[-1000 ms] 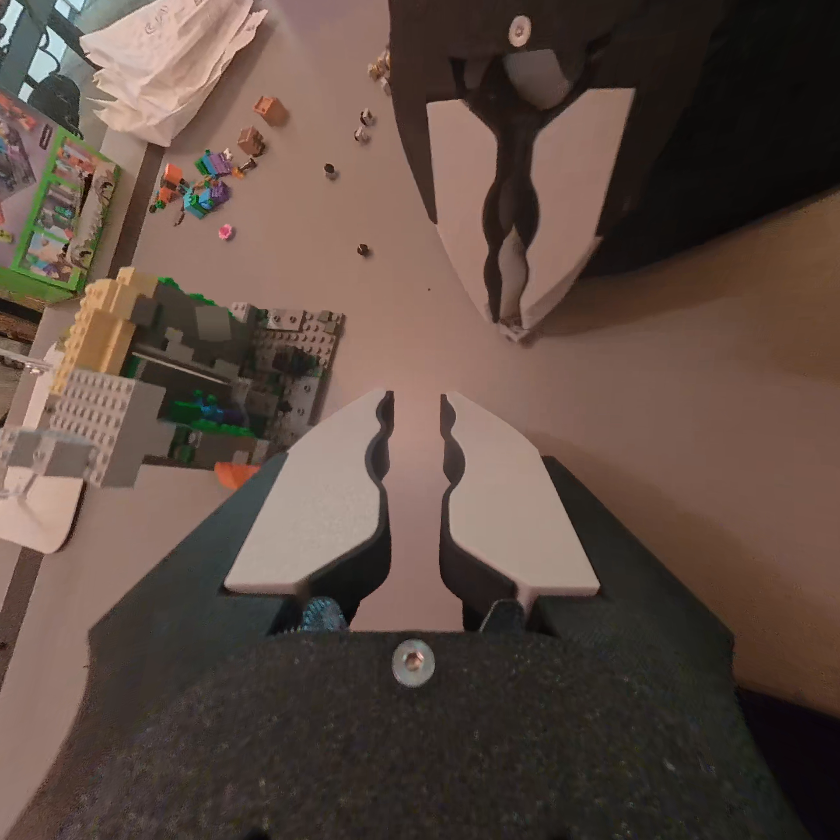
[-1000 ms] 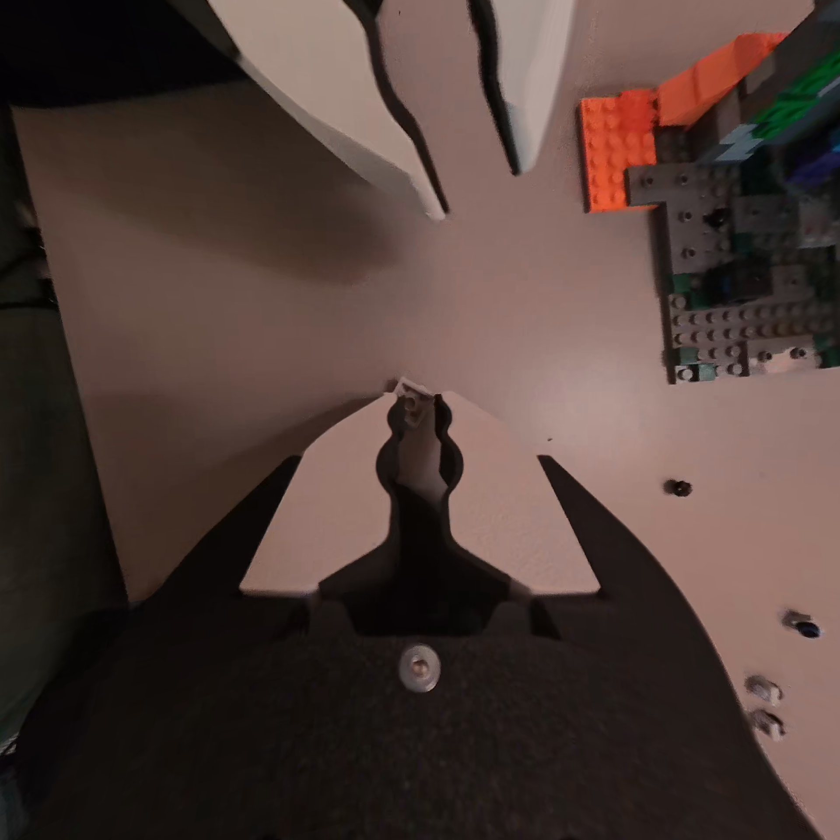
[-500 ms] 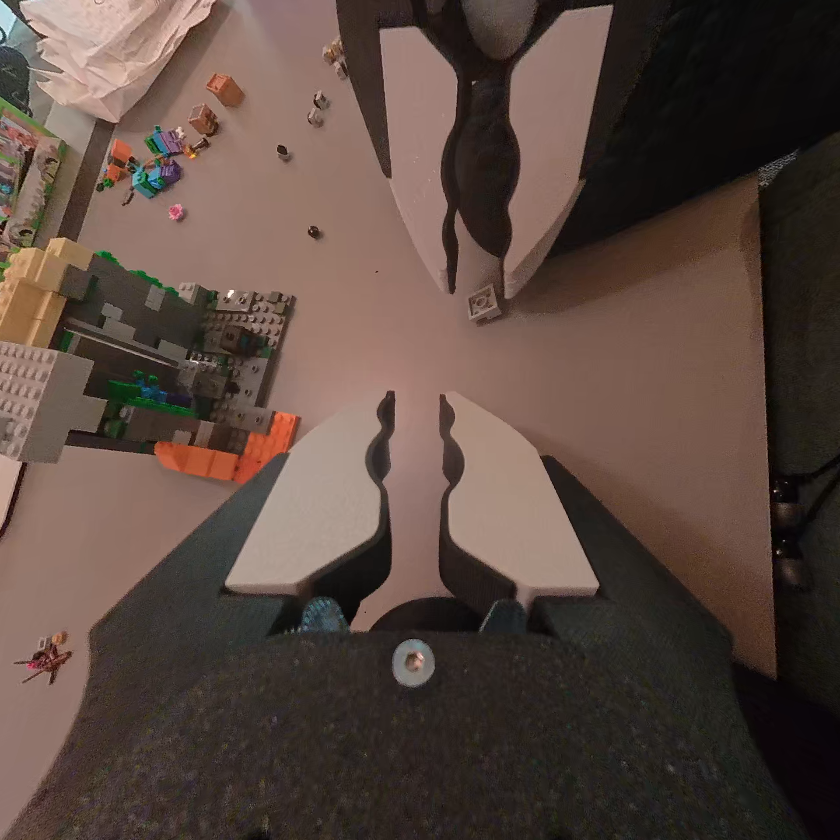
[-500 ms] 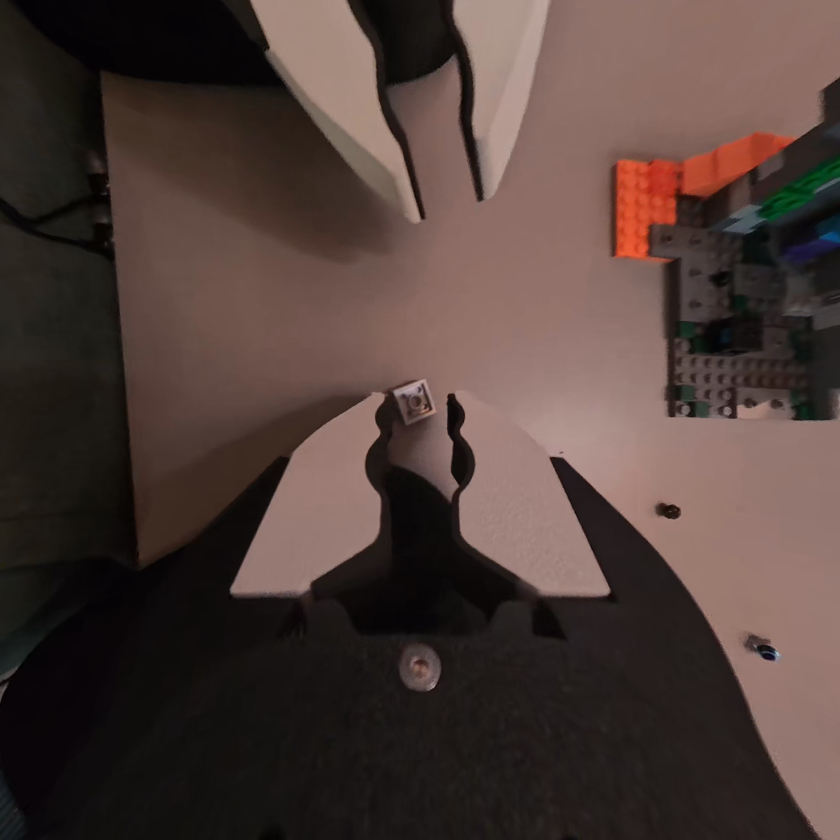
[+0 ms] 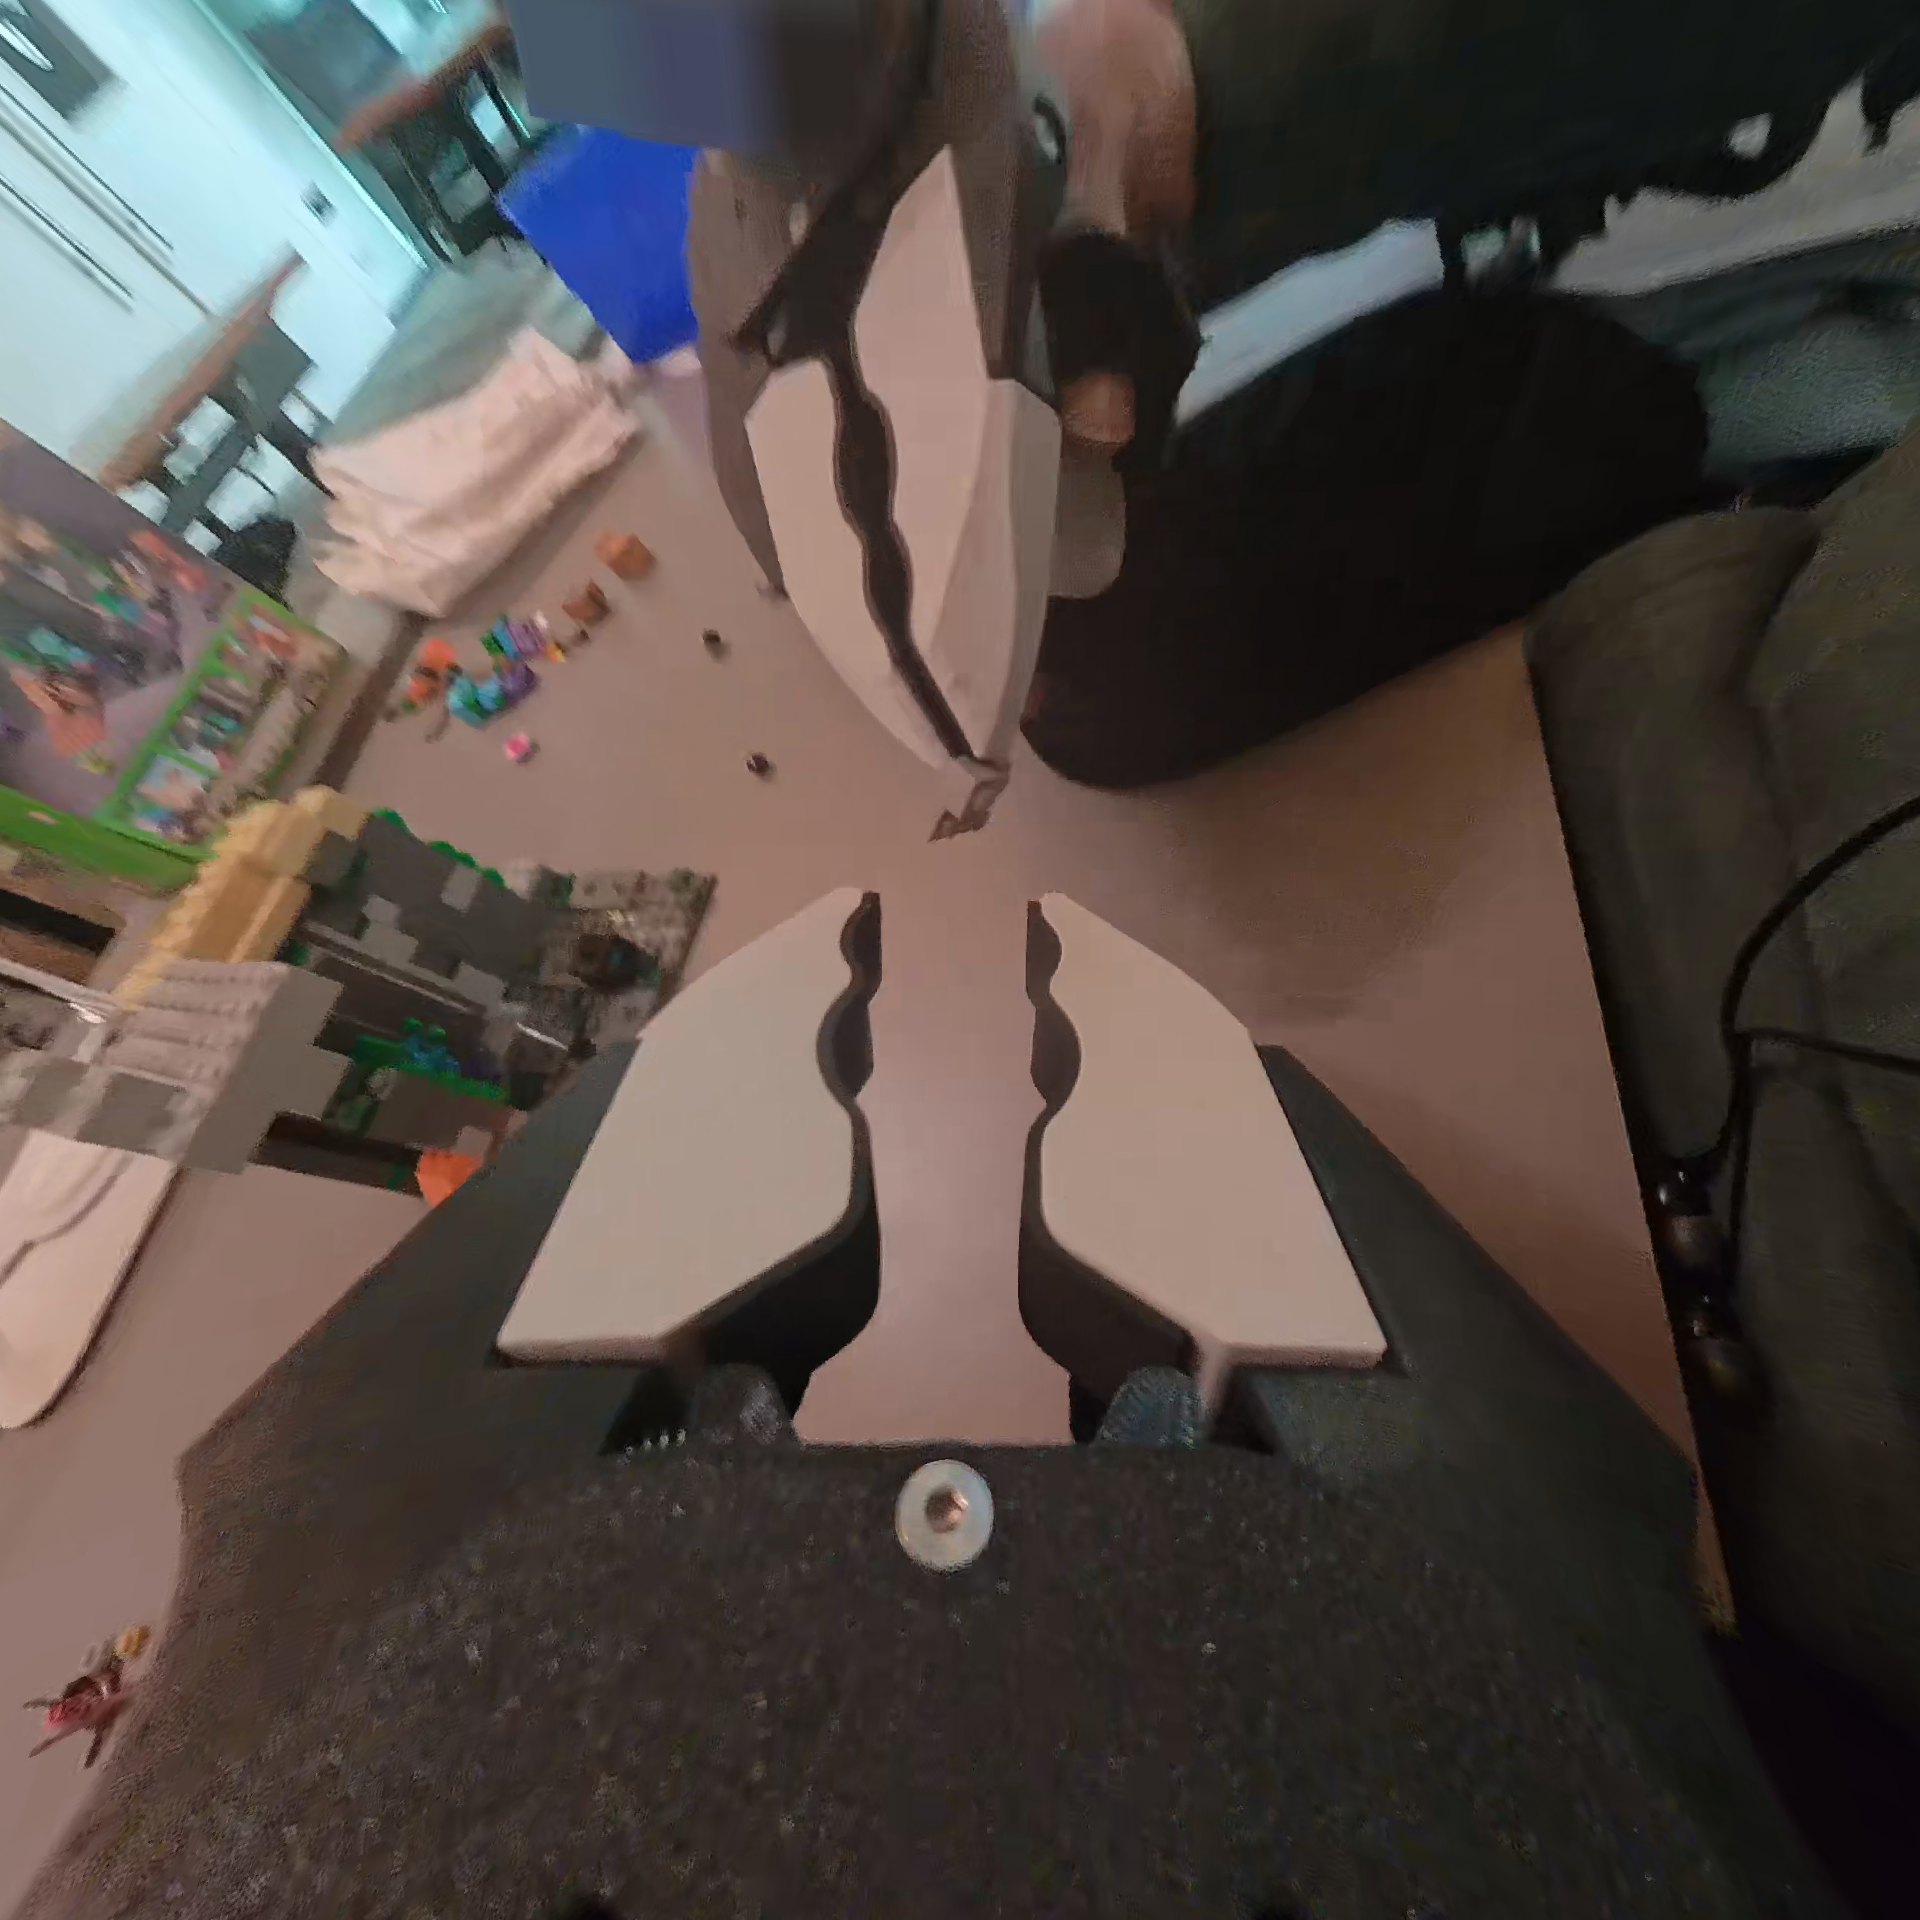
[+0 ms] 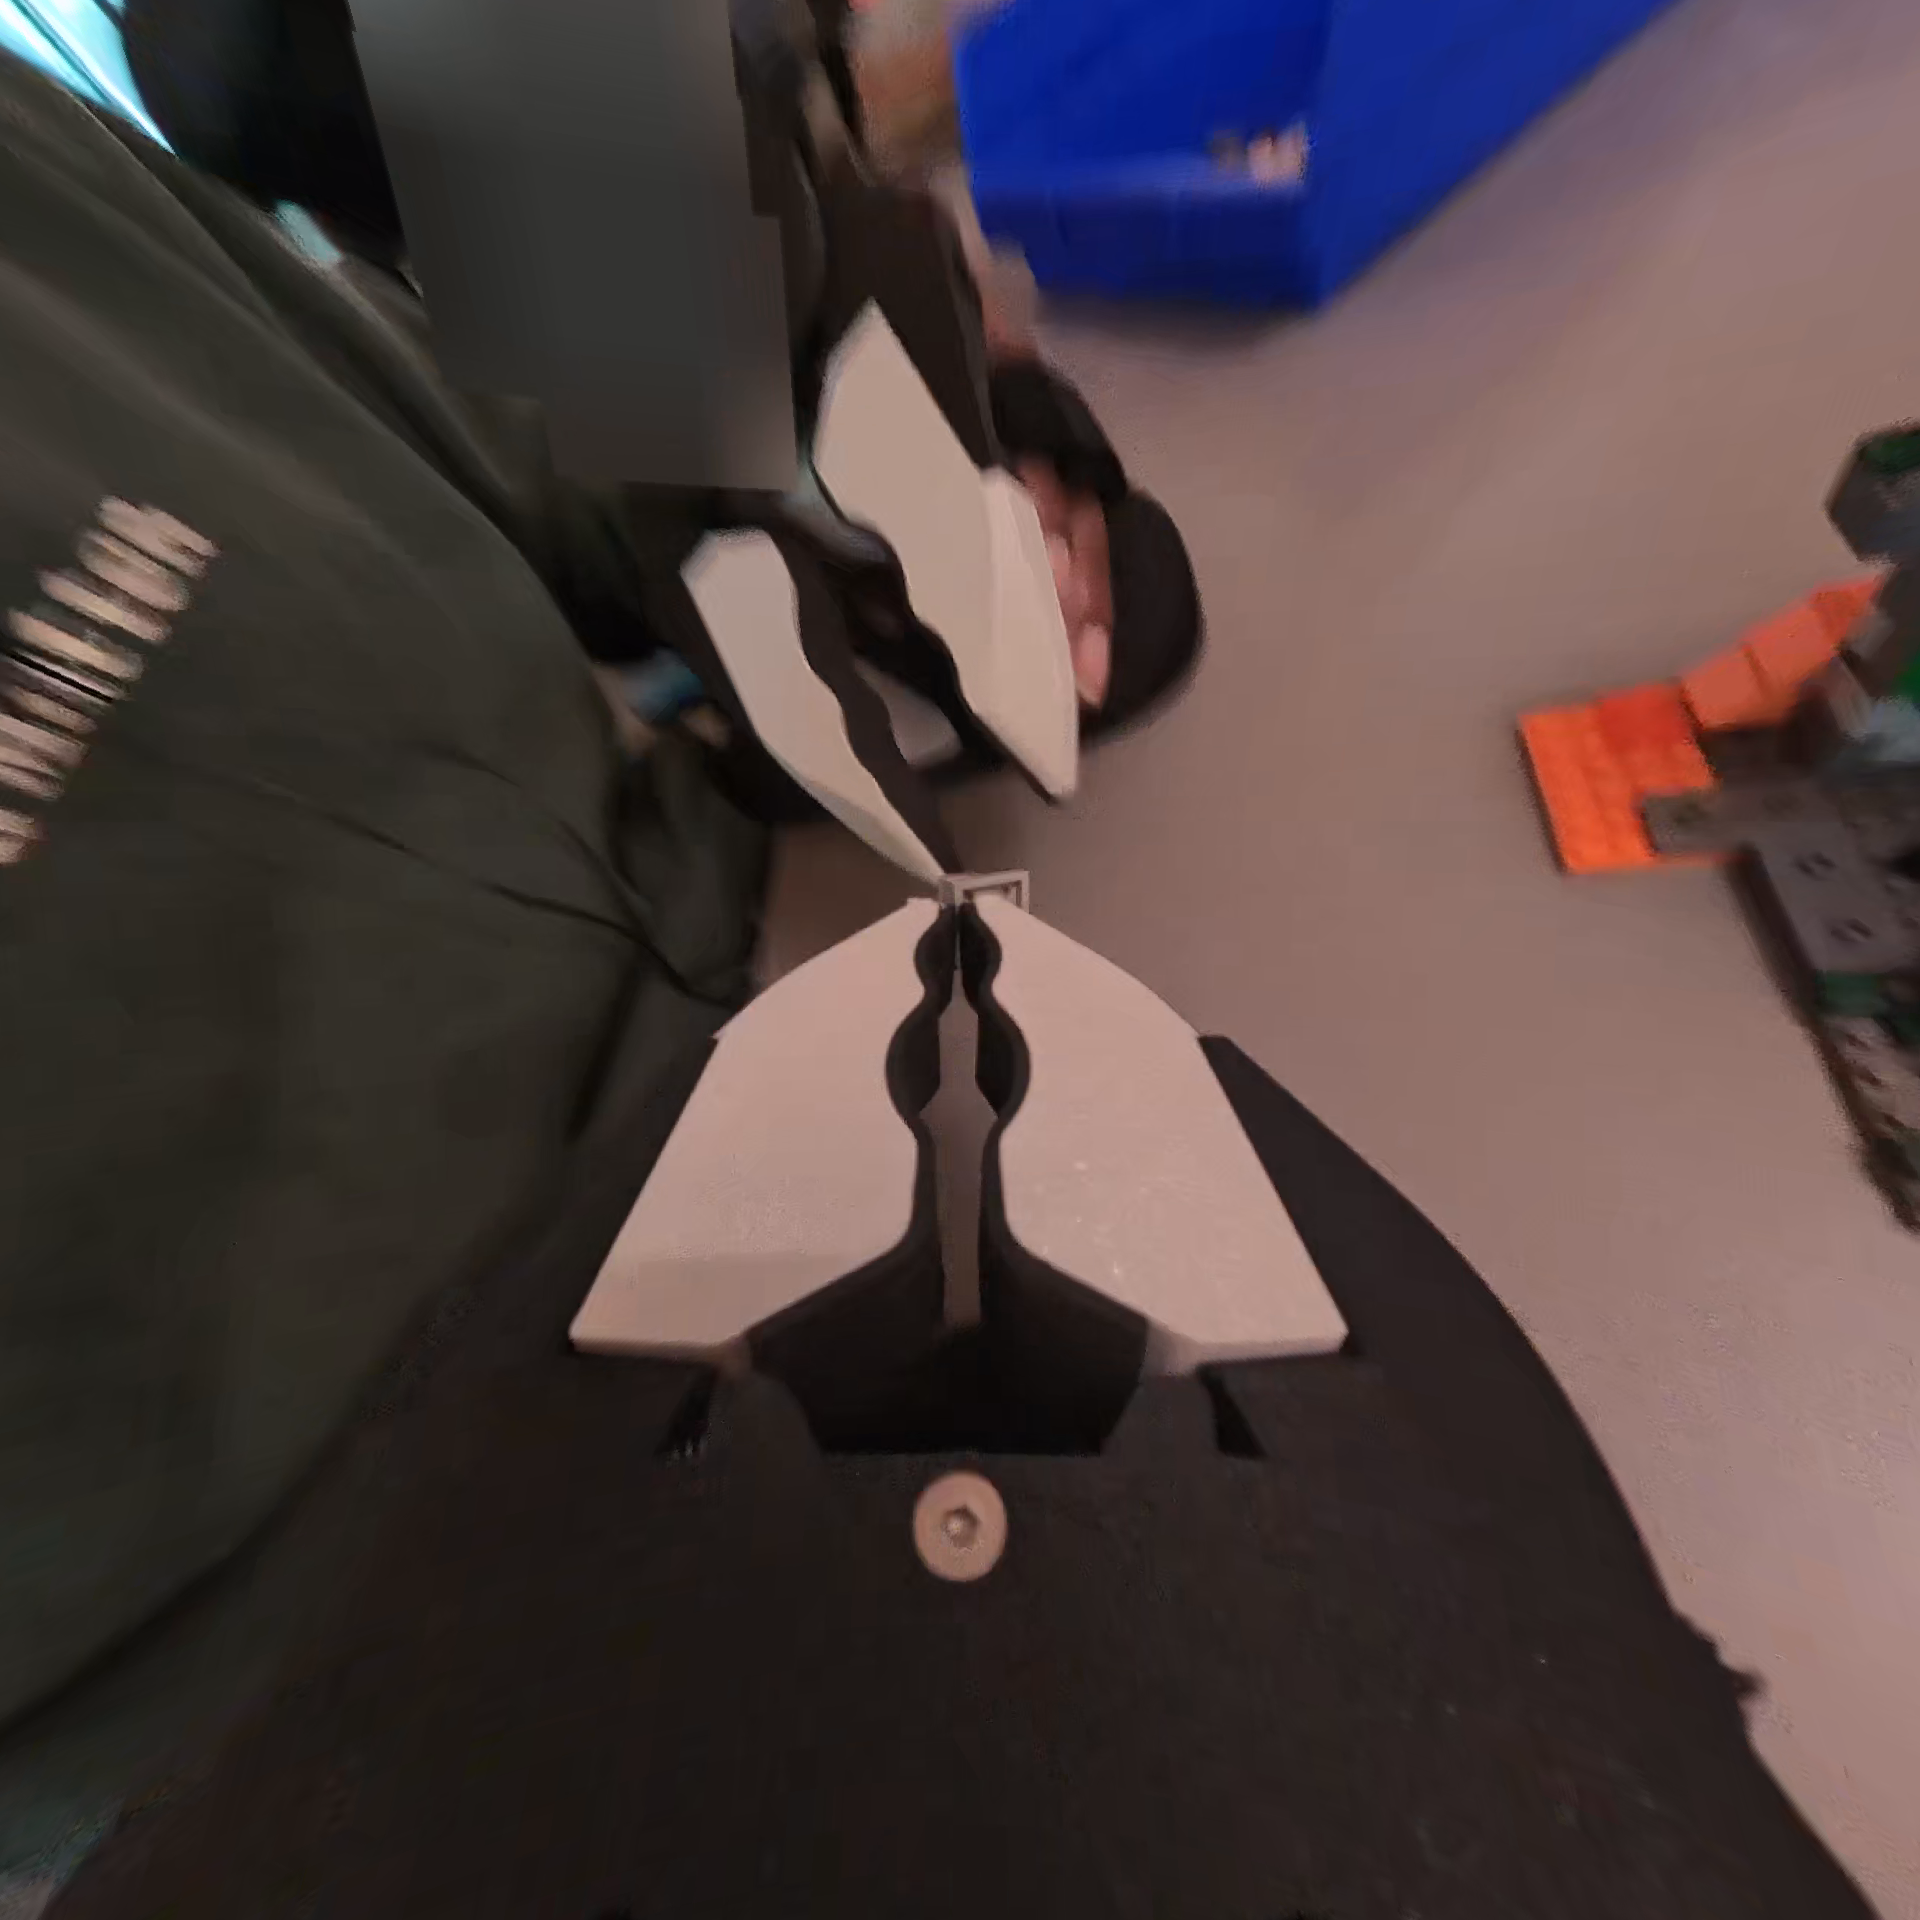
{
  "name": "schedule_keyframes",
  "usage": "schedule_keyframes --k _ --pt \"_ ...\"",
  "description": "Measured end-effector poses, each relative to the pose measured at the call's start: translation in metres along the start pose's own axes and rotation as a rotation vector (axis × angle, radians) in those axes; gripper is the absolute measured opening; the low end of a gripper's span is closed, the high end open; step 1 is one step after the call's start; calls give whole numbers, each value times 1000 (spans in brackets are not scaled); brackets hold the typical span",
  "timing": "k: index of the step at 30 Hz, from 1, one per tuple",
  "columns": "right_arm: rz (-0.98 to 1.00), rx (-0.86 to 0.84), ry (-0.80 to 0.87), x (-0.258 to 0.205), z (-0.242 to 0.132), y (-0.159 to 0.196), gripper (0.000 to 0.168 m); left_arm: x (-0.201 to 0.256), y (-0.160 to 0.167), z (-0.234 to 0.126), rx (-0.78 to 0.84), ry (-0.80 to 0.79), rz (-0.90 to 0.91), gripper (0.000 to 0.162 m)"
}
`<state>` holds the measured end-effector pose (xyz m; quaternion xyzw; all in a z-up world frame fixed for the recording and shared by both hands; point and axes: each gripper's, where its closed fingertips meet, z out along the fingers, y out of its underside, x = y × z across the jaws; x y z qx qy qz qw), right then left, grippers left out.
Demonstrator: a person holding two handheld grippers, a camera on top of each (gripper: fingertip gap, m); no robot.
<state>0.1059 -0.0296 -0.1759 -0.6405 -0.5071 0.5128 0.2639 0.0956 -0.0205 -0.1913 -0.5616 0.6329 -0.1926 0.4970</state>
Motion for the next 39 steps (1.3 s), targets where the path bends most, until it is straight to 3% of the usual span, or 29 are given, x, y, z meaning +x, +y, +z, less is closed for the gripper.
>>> schedule_keyframes --k 1,6,10,13,20,25,32,39 --pt "42 86 -72 -8 -3 -12 1 -2 -8 -3 53 -33 8 27" --pt "208 352 -325 -33 -9 -51 0 -19 -53 -24 301 -224 56 27" --pt "264 465 -442 -43 -8 -67 1 -22 -70 -35 373 -269 94 20" --pt "277 485 -439 -40 -7 -69 1 -23 -72 -41 376 -277 98 17" --pt "242 394 -181 -16 -1 -58 0 -29 -55 -44 259 -291 75 17" --pt "97 279 103 -8 2 -56 15 -33 -37 -37 106 -309 82 17" --pt "-7 219 498 6 9 -55 14 -41 -28 -29 -75 -455 241 16" --pt "-60 187 648 15 12 -49 10 -41 -17 -23 -201 -516 378 16"
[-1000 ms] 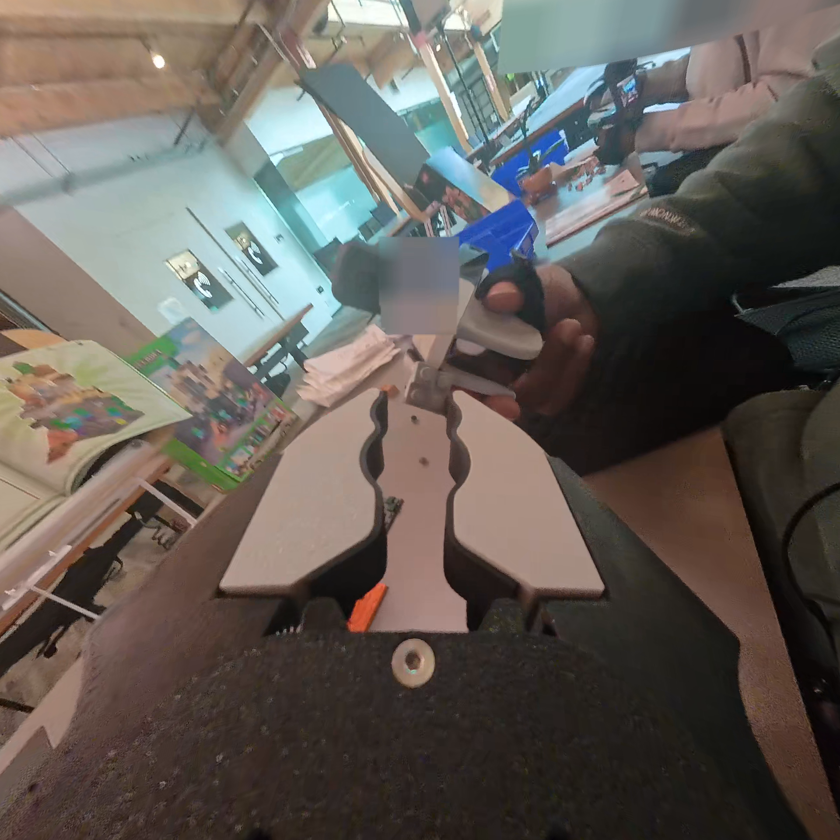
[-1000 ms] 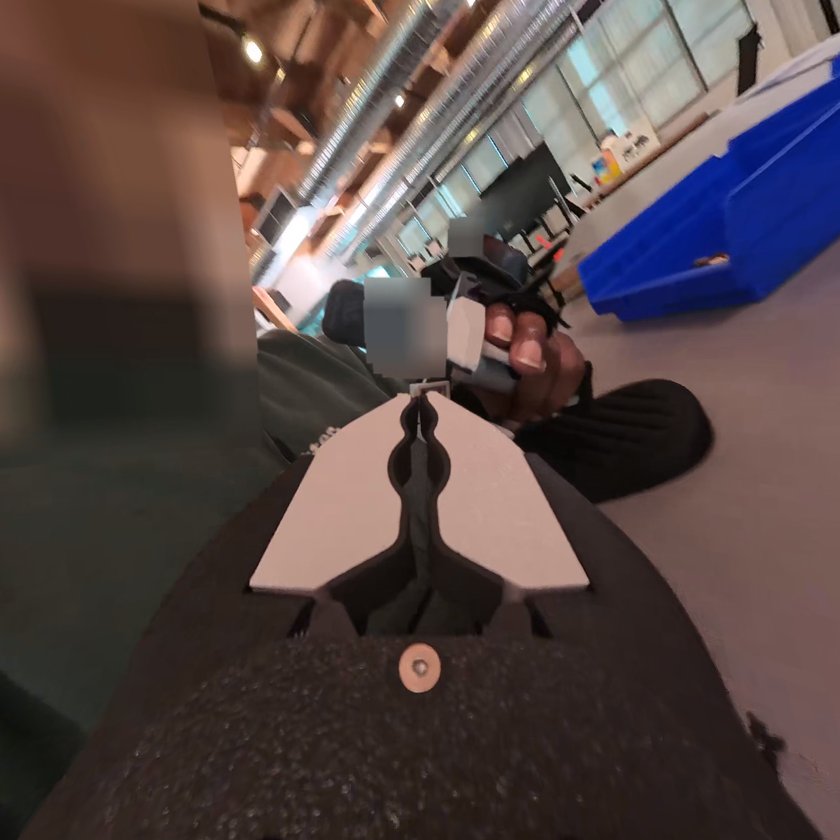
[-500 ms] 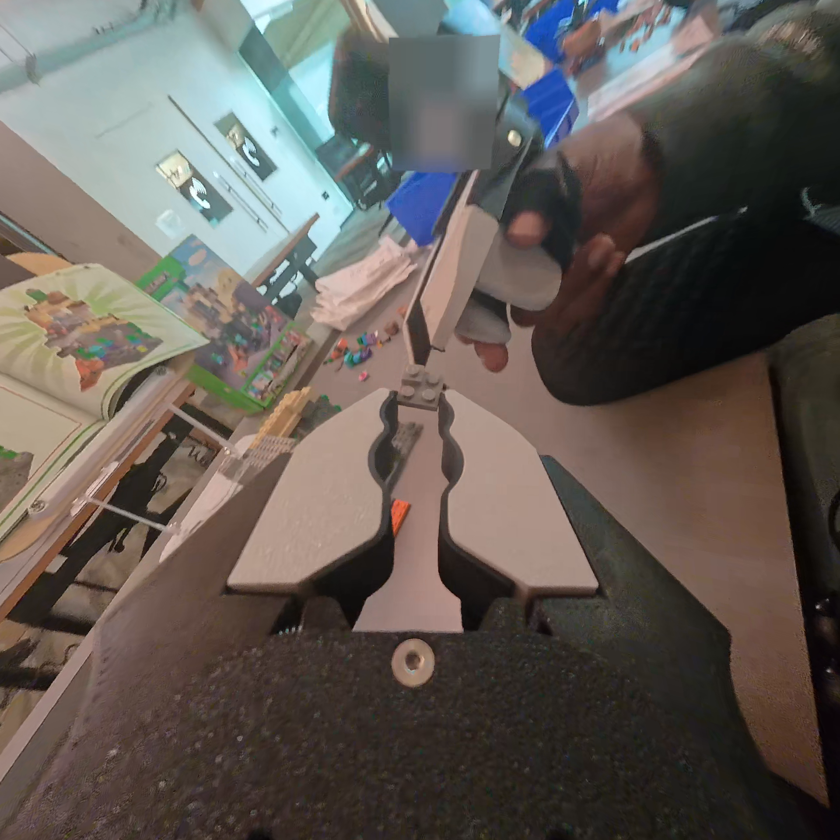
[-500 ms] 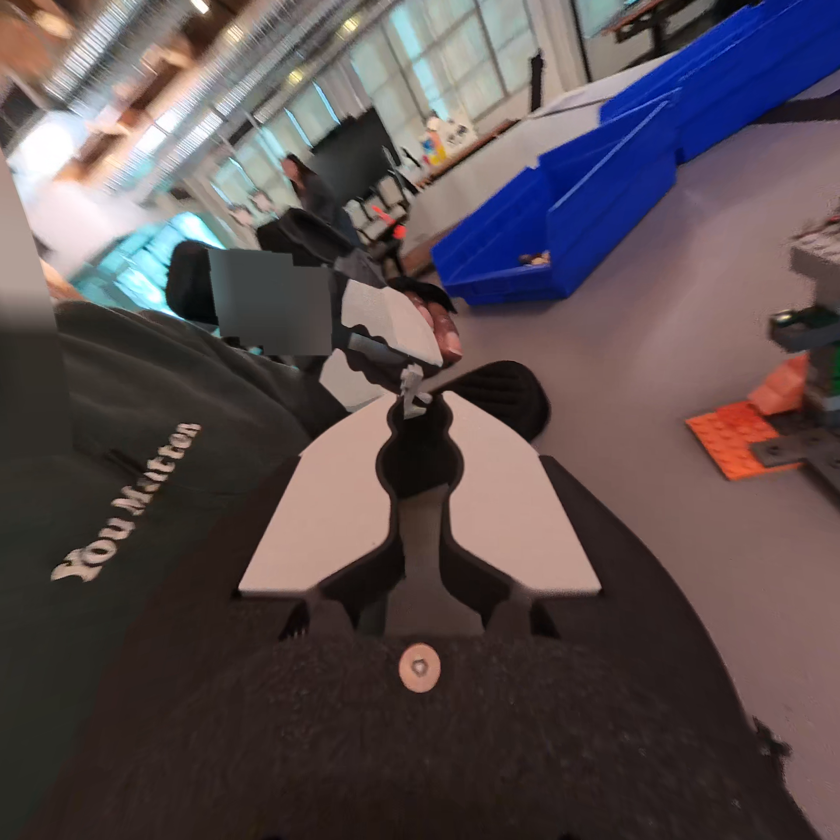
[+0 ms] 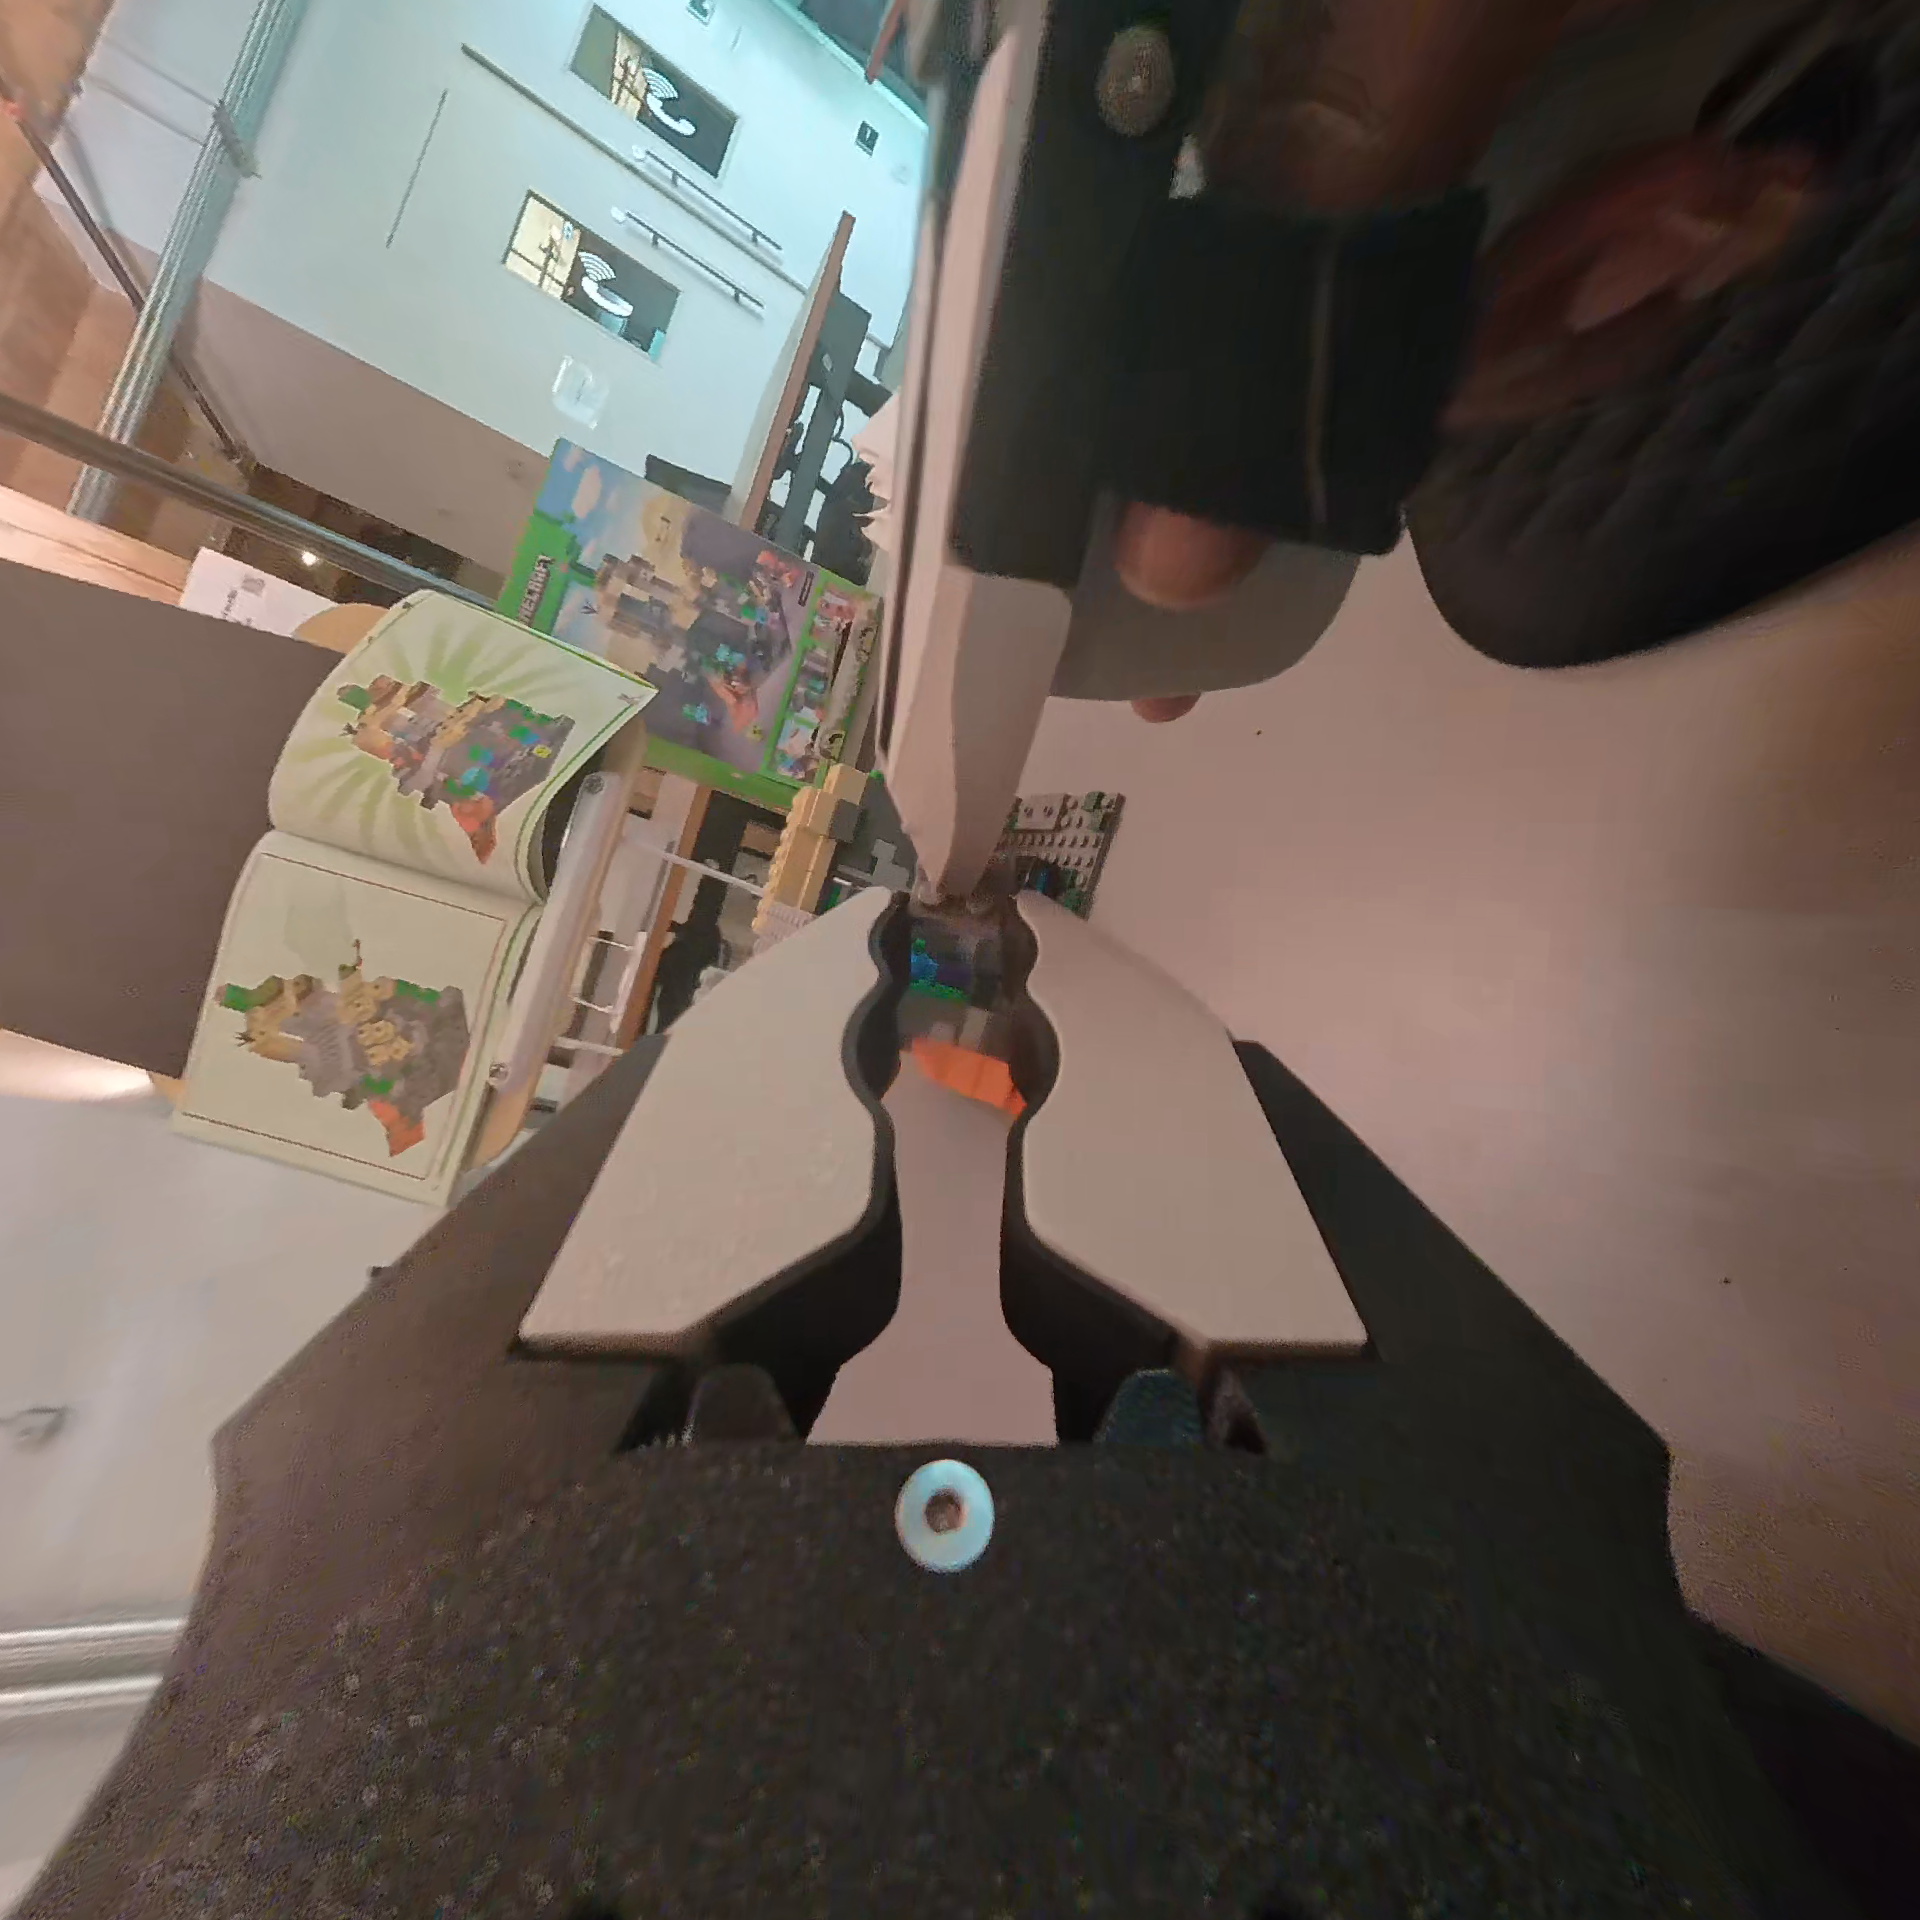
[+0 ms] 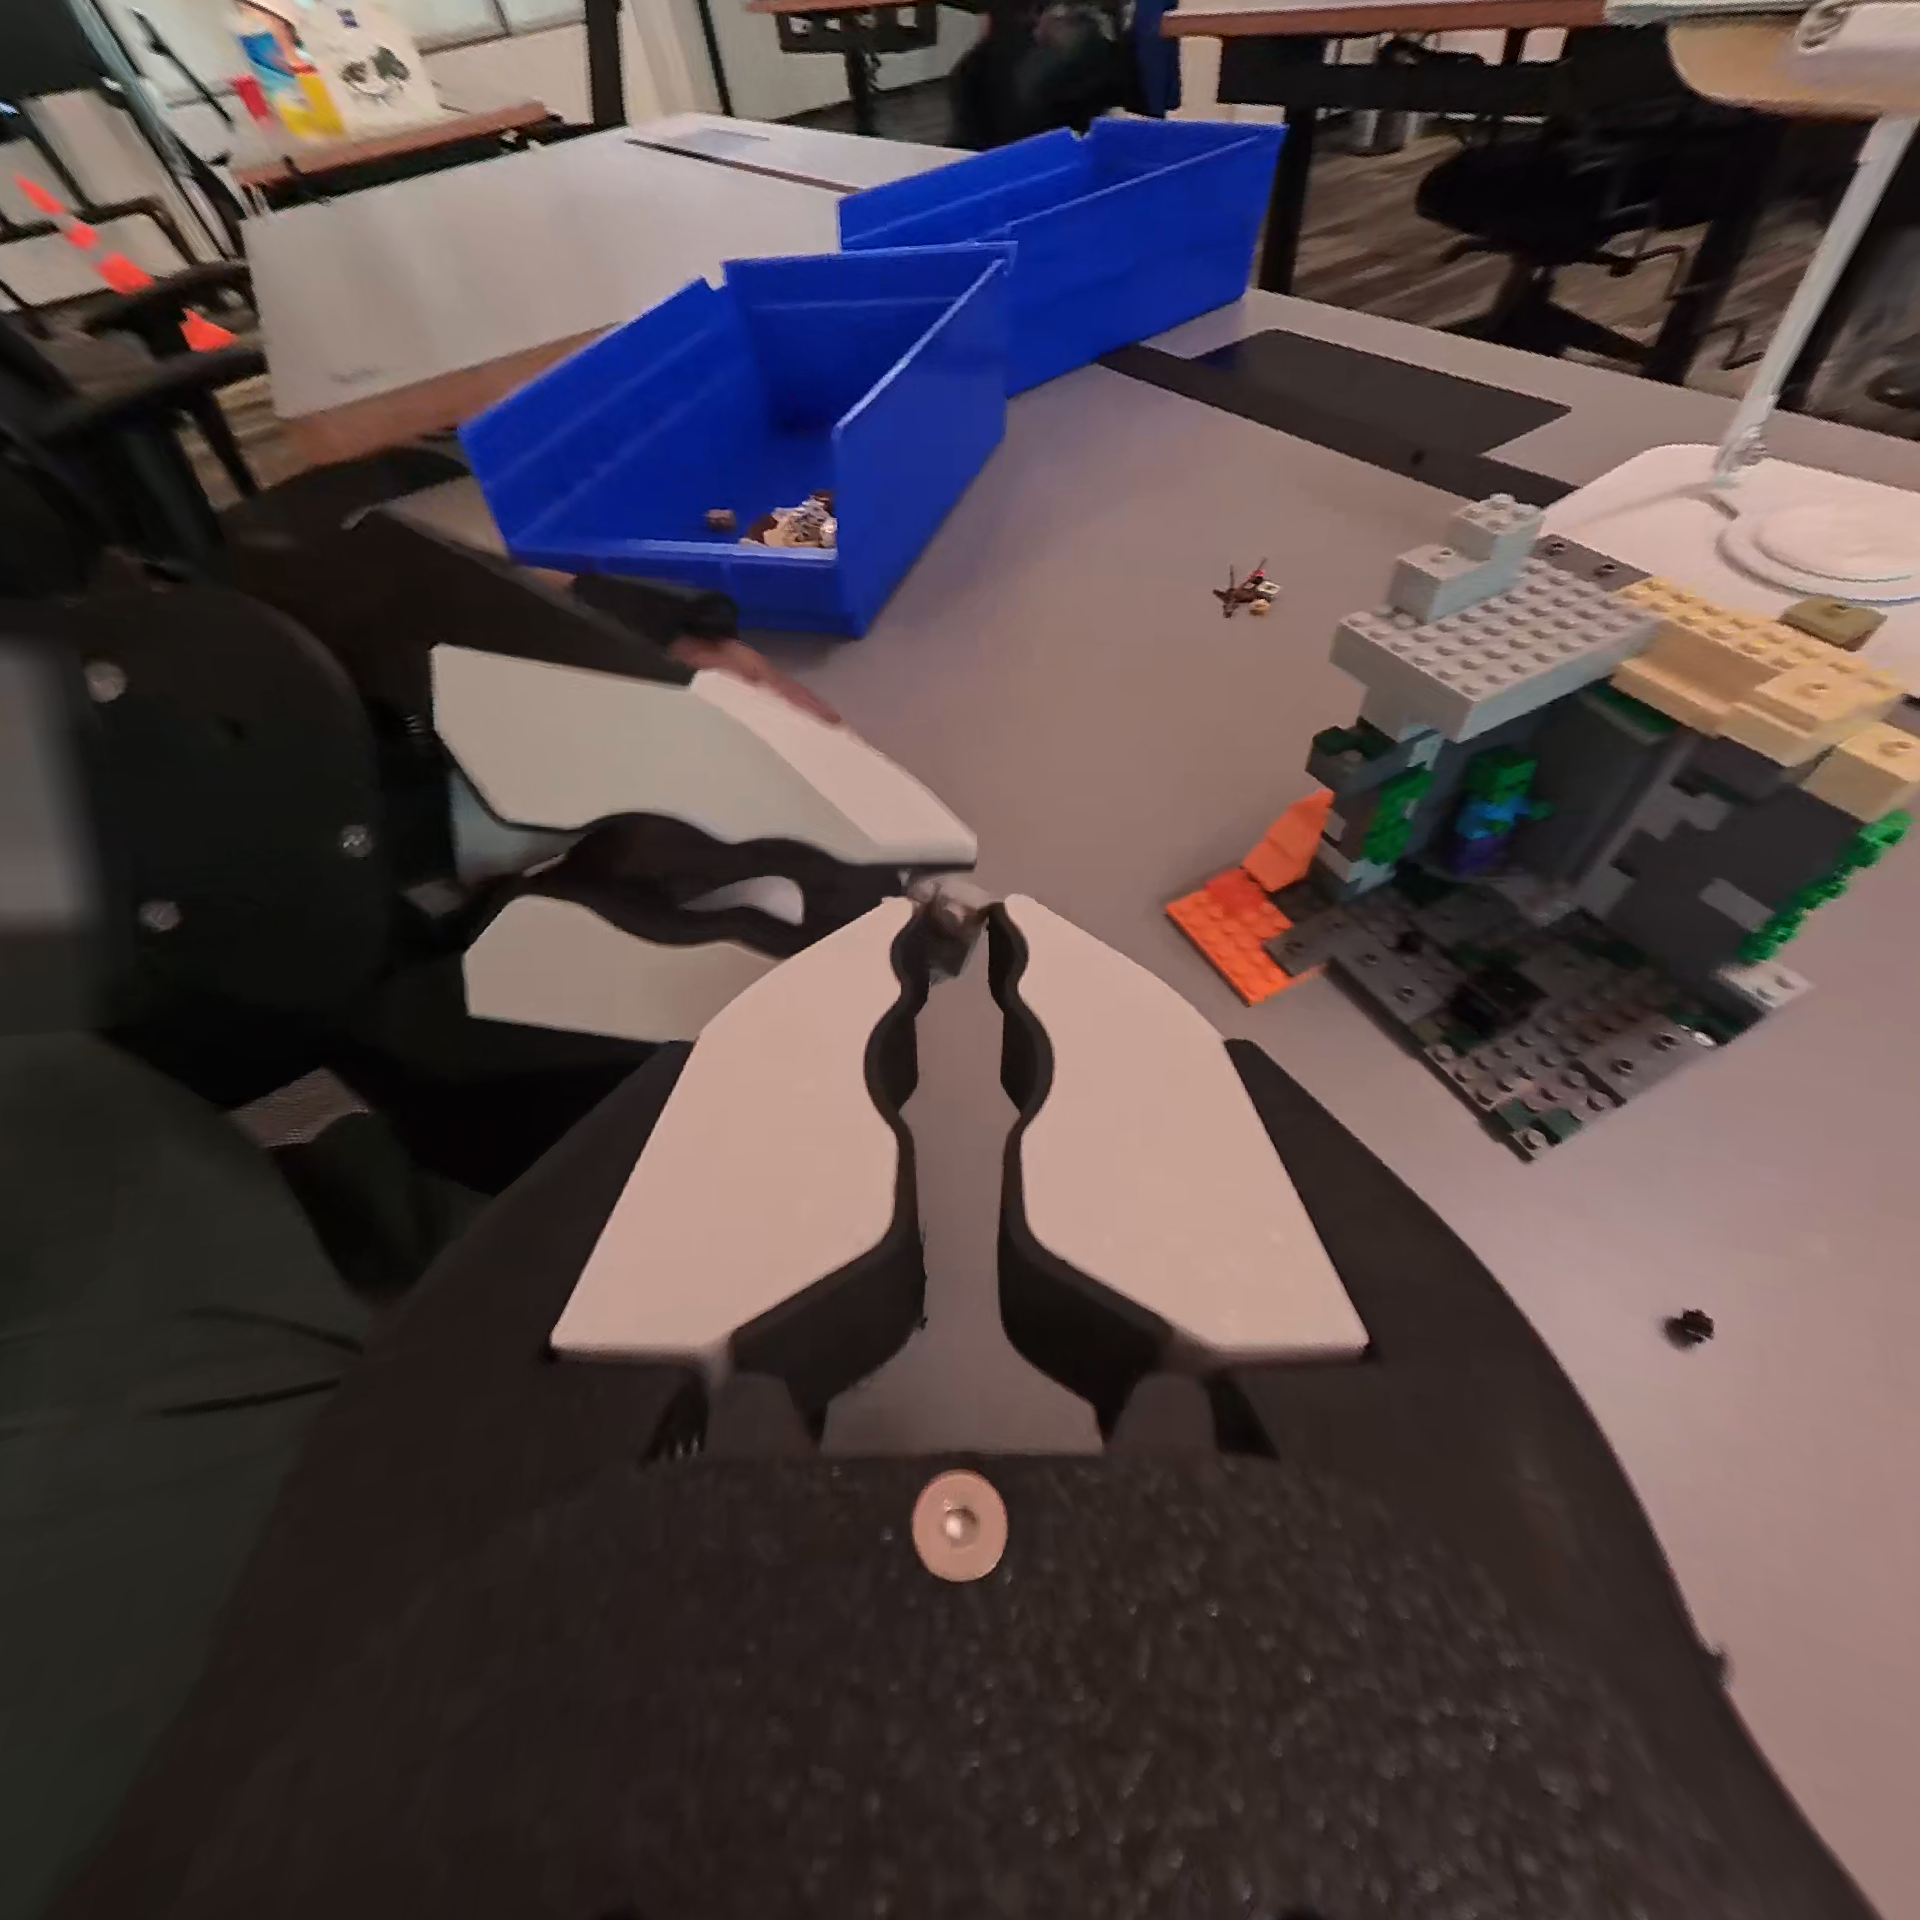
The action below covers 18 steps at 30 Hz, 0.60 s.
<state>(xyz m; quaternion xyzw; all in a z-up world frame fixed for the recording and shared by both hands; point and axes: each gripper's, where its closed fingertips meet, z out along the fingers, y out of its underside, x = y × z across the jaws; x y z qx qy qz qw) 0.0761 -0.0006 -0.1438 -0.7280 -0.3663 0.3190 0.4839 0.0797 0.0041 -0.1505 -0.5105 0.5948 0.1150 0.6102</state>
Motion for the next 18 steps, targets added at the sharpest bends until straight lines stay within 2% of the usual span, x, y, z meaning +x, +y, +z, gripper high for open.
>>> schedule_keyframes --k 4,9,12,15,18 --pt "-57 -67 -21 -2 1 6 9 5 2 -1 -23 -17 55 16" --pt "-65 -43 -87 -8 -3 2 8 2 -3 -7 13 -43 72 16" --pt "-36 3 -145 -12 -6 -1 7 1 -7 -11 50 -16 6 16" --pt "19 72 -215 -17 -11 -6 6 0 -12 -17 112 54 -152 16" --pt "72 159 -253 -12 -23 -15 0 -3 -2 -19 102 94 -242 16"
